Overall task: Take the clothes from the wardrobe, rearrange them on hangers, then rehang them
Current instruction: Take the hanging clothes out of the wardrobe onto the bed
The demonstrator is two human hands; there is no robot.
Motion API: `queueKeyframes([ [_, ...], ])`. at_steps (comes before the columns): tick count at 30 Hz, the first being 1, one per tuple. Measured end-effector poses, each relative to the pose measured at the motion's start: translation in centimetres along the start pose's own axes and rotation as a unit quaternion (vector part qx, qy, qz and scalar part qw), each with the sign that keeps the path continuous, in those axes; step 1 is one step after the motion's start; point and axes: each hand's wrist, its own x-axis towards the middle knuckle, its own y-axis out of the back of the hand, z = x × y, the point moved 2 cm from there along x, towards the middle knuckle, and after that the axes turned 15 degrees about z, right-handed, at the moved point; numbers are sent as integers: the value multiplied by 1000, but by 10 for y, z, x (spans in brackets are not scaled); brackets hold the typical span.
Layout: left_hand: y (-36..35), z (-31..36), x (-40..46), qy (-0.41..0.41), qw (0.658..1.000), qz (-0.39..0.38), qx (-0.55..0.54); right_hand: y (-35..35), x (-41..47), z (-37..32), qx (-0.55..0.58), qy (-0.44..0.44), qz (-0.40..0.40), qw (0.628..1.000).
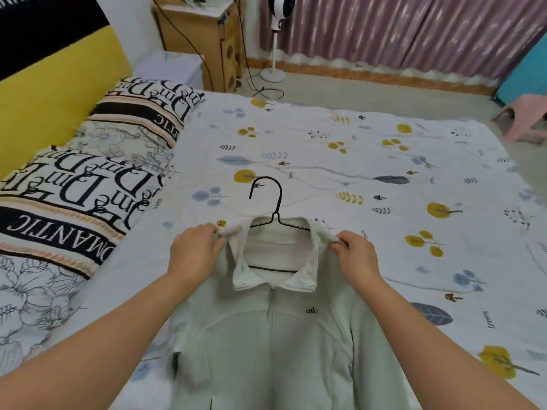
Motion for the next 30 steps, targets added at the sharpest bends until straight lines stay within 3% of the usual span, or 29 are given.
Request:
queueKeyframes([
  [4,-83,-9,-19,22,998,-41,53,-64,37,37,-6,-3,-28,1000],
  [9,-195,-24,-64,-6,972,-200,126,-141,64,88,-33,-18,-71,997],
  [12,-241,-32,-75,-1,961,-249,123,-171,73,112,-107,24,-88,990],
  [14,-261,-37,-77,11,956,-264,127,-184,67,125,-160,77,-43,983],
  [17,-280,-44,-79,24,953,-276,122,-201,27,140,-226,116,-15,967],
  [21,-291,-45,-82,31,952,-283,116,-223,-20,173,-302,126,-200,924],
  [30,-241,-28,-63,20,923,-358,136,-193,5,136,-338,149,-313,875],
])
